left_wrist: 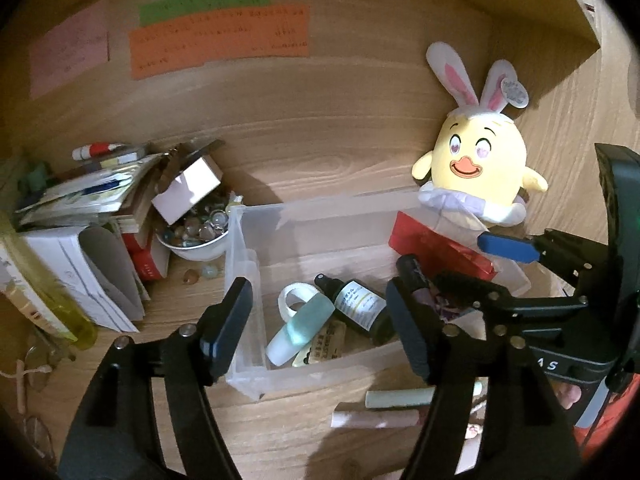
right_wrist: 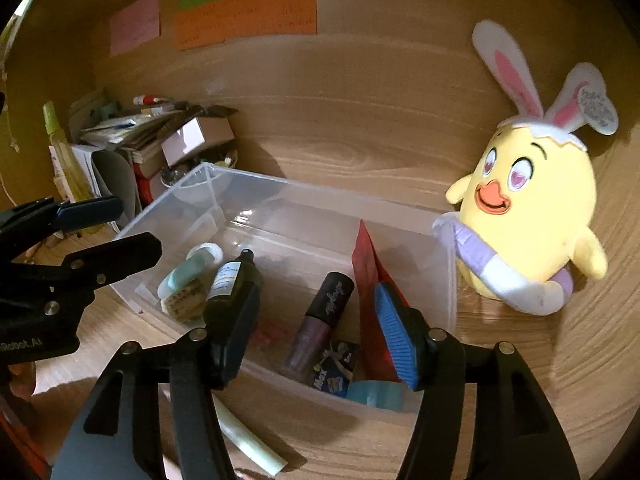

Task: Organize objects
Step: 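Open both grippers to drop the bottle and hair clip into the box, then grasp the small brown bead with the left gripper while the right grasps the green-white tube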

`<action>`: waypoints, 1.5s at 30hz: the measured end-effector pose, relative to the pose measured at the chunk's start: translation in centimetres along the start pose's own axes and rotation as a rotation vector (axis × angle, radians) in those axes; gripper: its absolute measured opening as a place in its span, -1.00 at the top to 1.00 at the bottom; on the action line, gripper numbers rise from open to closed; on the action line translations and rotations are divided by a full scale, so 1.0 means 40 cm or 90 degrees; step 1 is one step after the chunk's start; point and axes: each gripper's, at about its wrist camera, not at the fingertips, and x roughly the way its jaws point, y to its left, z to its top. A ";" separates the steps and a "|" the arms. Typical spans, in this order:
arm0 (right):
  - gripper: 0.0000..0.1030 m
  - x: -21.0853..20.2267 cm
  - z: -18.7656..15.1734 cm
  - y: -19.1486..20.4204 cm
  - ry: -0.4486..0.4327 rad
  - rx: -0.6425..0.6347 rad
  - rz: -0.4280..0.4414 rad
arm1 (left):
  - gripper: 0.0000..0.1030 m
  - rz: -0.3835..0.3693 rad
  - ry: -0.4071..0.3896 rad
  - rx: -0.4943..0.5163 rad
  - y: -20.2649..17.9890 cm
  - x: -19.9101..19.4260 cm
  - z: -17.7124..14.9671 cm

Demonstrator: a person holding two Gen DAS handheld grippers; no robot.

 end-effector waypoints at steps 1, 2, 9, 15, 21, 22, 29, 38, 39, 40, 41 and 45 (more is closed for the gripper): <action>-0.10 -0.007 -0.003 -0.001 -0.002 0.001 -0.001 | -0.40 0.001 -0.001 0.000 0.000 -0.006 -0.002; -0.10 -0.011 -0.004 -0.001 -0.003 0.001 -0.002 | -0.42 0.003 -0.003 0.000 0.000 -0.012 -0.005; -0.11 -0.049 -0.027 0.008 -0.010 -0.011 -0.012 | -0.52 0.012 0.006 0.006 0.002 -0.052 -0.053; -0.11 -0.074 -0.057 0.015 -0.012 -0.017 -0.015 | -0.62 0.011 0.040 0.004 0.011 -0.058 -0.112; -0.11 -0.076 -0.103 0.020 0.007 -0.011 -0.006 | -0.62 -0.004 0.085 0.001 0.009 -0.034 -0.164; -0.12 -0.079 -0.111 0.024 -0.002 -0.016 -0.014 | -0.62 -0.009 0.093 -0.002 0.008 -0.028 -0.172; -0.17 -0.079 -0.152 0.048 0.021 -0.041 -0.009 | -0.62 -0.021 0.138 -0.012 0.007 -0.002 -0.230; -0.17 -0.014 -0.196 0.048 0.085 -0.039 0.019 | -0.31 -0.028 0.173 0.002 -0.007 0.018 -0.273; -0.16 -0.009 -0.199 0.049 0.091 -0.040 0.024 | -0.28 -0.029 0.176 0.003 -0.008 0.019 -0.275; -0.16 -0.004 -0.202 0.051 0.095 -0.043 0.027 | -0.25 -0.032 0.179 0.005 -0.010 0.020 -0.279; -0.16 0.001 -0.204 0.054 0.101 -0.048 0.031 | -0.24 -0.031 0.178 0.009 -0.013 0.019 -0.281; -0.16 0.018 -0.209 0.068 0.114 -0.060 0.039 | -0.15 -0.026 0.178 0.023 -0.018 0.015 -0.284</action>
